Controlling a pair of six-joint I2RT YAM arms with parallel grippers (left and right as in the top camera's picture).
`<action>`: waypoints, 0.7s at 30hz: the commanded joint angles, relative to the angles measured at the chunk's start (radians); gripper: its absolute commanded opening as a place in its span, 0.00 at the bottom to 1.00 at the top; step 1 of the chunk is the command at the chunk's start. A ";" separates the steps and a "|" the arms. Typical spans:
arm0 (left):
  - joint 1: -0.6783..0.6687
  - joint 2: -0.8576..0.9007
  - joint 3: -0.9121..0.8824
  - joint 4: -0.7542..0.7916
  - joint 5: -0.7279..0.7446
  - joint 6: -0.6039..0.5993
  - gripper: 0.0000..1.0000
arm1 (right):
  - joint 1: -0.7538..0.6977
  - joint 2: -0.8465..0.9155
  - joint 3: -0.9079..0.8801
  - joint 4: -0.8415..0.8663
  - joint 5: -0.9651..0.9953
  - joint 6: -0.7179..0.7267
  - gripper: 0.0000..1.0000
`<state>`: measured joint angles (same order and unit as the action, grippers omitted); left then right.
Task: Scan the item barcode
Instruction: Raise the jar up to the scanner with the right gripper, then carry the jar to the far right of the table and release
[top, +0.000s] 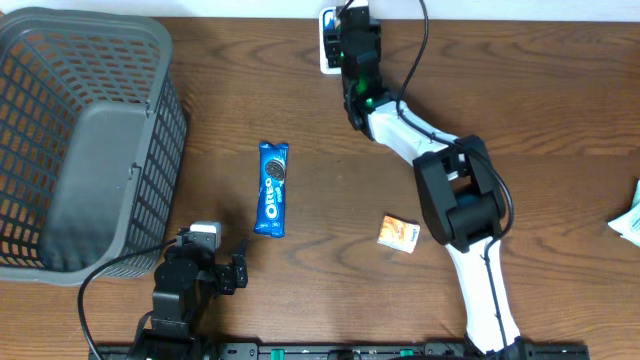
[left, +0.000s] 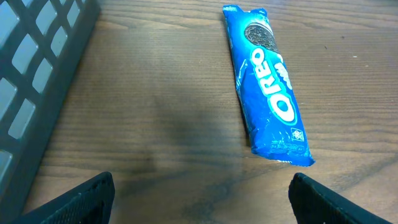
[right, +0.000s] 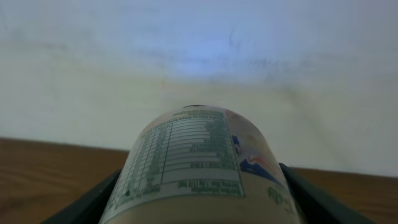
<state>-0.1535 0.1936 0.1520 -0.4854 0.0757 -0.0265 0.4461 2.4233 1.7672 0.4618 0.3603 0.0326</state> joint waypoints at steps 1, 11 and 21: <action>-0.002 -0.008 -0.016 0.000 -0.006 -0.005 0.90 | 0.001 -0.007 0.005 0.020 -0.004 -0.023 0.65; -0.002 -0.008 -0.016 0.000 -0.006 -0.005 0.90 | 0.010 -0.079 0.006 -0.066 -0.003 -0.007 0.63; -0.002 -0.008 -0.016 0.000 -0.006 -0.005 0.90 | -0.041 -0.449 0.006 -0.717 0.015 0.160 0.63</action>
<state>-0.1535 0.1936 0.1520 -0.4831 0.0757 -0.0265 0.4480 2.1468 1.7515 -0.1402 0.3416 0.0860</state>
